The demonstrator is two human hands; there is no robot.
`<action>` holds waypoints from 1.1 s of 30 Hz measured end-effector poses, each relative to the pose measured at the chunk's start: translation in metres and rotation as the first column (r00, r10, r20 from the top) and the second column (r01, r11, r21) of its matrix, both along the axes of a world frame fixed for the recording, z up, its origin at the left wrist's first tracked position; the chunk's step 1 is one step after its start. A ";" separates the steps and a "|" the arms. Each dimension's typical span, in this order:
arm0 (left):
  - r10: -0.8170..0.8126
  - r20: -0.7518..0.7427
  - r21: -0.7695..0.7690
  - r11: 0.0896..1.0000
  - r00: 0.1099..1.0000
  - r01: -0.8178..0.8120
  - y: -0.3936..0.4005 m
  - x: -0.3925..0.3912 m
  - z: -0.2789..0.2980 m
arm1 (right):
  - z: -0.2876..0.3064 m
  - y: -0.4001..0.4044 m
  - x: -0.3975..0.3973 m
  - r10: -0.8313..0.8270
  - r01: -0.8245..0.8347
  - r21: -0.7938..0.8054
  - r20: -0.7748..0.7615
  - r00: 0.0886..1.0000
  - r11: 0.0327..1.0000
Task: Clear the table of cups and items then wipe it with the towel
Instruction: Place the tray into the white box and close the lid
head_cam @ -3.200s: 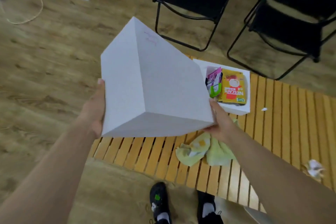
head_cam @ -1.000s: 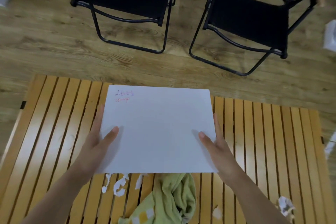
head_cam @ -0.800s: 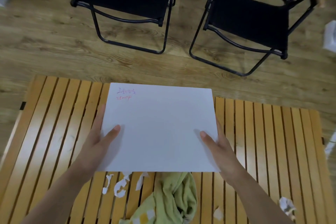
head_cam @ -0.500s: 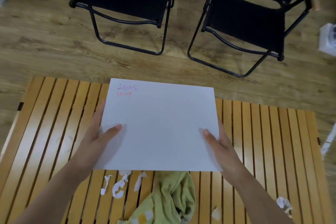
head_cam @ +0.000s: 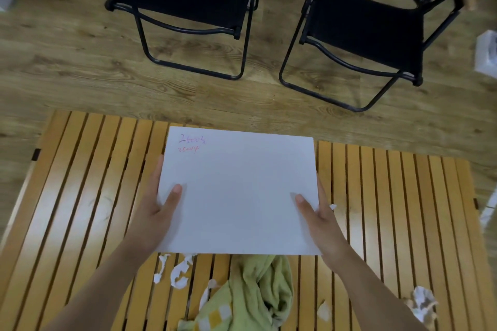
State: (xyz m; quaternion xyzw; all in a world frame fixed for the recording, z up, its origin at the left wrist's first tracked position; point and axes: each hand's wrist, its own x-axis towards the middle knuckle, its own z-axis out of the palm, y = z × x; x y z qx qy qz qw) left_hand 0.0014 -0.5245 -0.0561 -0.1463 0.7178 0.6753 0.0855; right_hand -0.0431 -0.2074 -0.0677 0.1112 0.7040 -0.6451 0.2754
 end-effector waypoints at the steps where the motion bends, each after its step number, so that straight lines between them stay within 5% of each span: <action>1: -0.003 0.019 -0.007 1.000 1.000 0.003 -0.001 0.003 -0.005 | -0.002 -0.001 0.002 -0.002 0.002 0.012 0.008 1.000 1.000; 16: 0.064 0.102 -0.199 0.979 0.993 -0.043 -0.005 -0.006 -0.035 | -0.029 -0.017 -0.010 -0.130 0.129 0.134 -0.001 0.991 0.983; 18: 0.087 0.130 -0.470 0.882 0.988 -0.016 0.002 -0.005 -0.034 | -0.028 -0.021 -0.011 -0.123 0.128 0.190 -0.042 0.992 0.973; 19: 0.065 0.097 -0.663 0.748 0.993 0.015 0.007 -0.006 -0.034 | -0.026 -0.023 -0.011 -0.110 0.131 0.256 -0.093 0.990 0.958; 21: -0.095 0.043 -0.886 0.456 0.995 0.082 0.019 -0.014 -0.033 | -0.026 -0.032 -0.011 0.017 0.111 0.523 -0.233 0.972 0.845; 23: -0.281 0.075 -0.931 0.325 0.957 0.168 0.025 -0.023 -0.035 | -0.028 -0.046 -0.011 0.328 0.066 0.813 -0.306 0.894 0.578; 26: -0.348 0.113 -0.935 0.279 0.931 0.218 0.022 -0.027 -0.045 | -0.027 -0.064 -0.015 0.647 -0.050 0.955 -0.160 0.746 0.294; 33: -0.307 0.057 -0.940 0.304 0.950 0.155 -0.001 -0.030 -0.045 | -0.019 -0.091 -0.024 0.724 -0.184 0.958 -0.035 0.689 0.221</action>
